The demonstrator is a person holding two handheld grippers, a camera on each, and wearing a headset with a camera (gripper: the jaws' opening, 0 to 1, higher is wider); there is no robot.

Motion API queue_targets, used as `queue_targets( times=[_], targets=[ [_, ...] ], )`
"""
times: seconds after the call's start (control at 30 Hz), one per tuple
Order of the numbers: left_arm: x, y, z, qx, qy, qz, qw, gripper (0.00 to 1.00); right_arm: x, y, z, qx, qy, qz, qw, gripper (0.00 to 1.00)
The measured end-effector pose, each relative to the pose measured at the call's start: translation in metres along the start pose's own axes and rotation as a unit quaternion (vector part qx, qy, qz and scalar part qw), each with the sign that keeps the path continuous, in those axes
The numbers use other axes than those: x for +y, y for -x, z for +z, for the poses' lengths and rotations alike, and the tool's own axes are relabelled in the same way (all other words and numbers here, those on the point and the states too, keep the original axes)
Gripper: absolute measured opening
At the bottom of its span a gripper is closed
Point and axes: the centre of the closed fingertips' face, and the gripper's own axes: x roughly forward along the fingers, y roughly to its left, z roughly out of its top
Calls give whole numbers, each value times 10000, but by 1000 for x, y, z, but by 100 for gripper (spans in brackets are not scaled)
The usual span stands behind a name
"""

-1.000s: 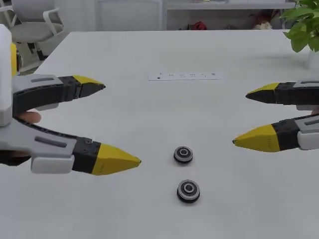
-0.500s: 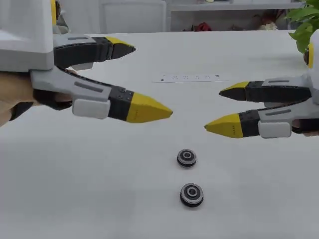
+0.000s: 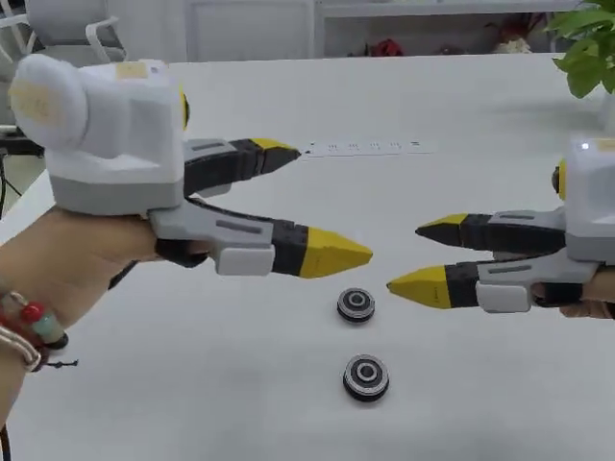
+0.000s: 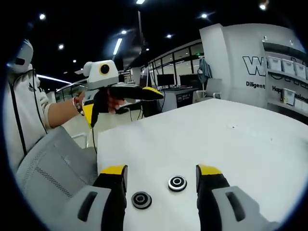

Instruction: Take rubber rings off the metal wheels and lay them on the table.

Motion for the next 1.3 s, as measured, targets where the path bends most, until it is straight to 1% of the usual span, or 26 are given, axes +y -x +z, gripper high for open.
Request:
queue_targets(
  times=[0.13, 0.2, 0.27, 0.3, 0.37, 0.4, 0.43, 0.47, 0.53, 0.57, 0.63, 0.67, 0.7, 0.73, 0.8, 0.83, 0.9, 0.93, 1.0, 1.03, 1.07, 1.1, 1.17, 1.23, 1.27, 1.3],
  targets=[
    [0, -11, 5, -95, -53, -22, 9999, 83, 1, -4, -8, 87, 27, 51, 9999, 51],
    [0, -17, 6, -166, -77, -4, 9998, 82, 4, -6, -15, 214, 23, 129, 9997, 49],
    [0, -21, 3, -204, -91, 70, 9997, 83, 8, -6, -22, 320, 12, 230, 9992, 48],
    [0, -22, -1, -217, -96, 92, 9997, 83, 10, -6, -25, 346, 47, 284, 9990, 47],
    [0, -23, -7, -223, -91, 134, 9996, 83, 12, -7, -30, 405, 38, 342, 9986, 45],
    [0, -22, -12, -215, -84, 158, 9996, 83, 13, -8, -34, 460, 26, 382, 9982, 44],
    [1, -22, -14, -218, -79, 166, 9996, 83, 14, -9, -38, 507, 32, 420, 9978, 43],
    [0, -21, -21, -197, -50, 169, 9996, 83, 17, -11, -43, 597, 22, 492, 9970, 42],
    [0, -20, -31, -96, 10, 162, 9998, 82, 22, -14, -52, 763, -37, 627, 9951, 42],
    [-1, -20, -35, -68, 11, 153, 9999, 81, 23, -15, -54, 783, -1, 639, 9949, 42],
    [-4, -19, -44, 12, 3, 95, 10000, 79, 25, -18, -61, 911, 95, 667, 9936, 42],
    [-5, -19, -46, 24, 5, 80, 10000, 79, 23, -19, -64, 946, 103, 667, 9932, 41],
    [-9, -20, -53, 86, 34, -5, 10000, 78, 24, -20, -67, 995, 131, 687, 9926, 41],
    [-10, -20, -57, 121, 61, -47, 9999, 78, 23, -20, -71, 1053, 160, 708, 9918, 40],
    [-12, -20, -66, 233, 107, -90, 9996, 78, 24, -20, -78, 1186, 158, 723, 9902, 39],
    [-12, -21, -74, 327, 110, -100, 9994, 78, 24, -20, -81, 1225, 184, 741, 9895, 39],
    [-15, -21, -84, 482, 51, -149, 9987, 78, 24, -20, -85, 1275, 199, 772, 9886, 37],
    [-17, -21, -88, 526, 21, -182, 9984, 77, 25, -20, -87, 1307, 205, 790, 9881, 36],
    [-21, -23, -91, 522, 48, -244, 9983, 73, 25, -21, -90, 1352, 215, 811, 9873, 34],
    [-26, -23, -93, 529, 49, -343, 9980, 69, 26, -22, -93, 1392, 237, 823, 9866, 33],
    [-31, -24, -95, 559, -13, -468, 9973, 65, 26, -22, -94, 1421, 246, 829, 9861, 32],
    [-35, -25, -98, 612, -103, -537, 9966, 62, 27, -22, -96, 1456, 255, 845, 9854, 31],
    [-38, -27, -102, 654, -128, -581, 9961, 58, 31, -23, -98, 1502, 290, 891, 9842, 30],
    [-44, -29, -110, 763, -6, -697, 9946, 57, 32, -25, -100, 1531, 323, 913, 9835, 29],
    [-47, -30, -116, 880, 0, -765, 9932, 56, 33, -25, -101, 1543, 336, 926, 9831, 28],
    [-49, -30, -120, 949, -47, -795, 9923, 54, 34, -26, -102, 1565, 356, 931, 9826, 28]
  ],
)
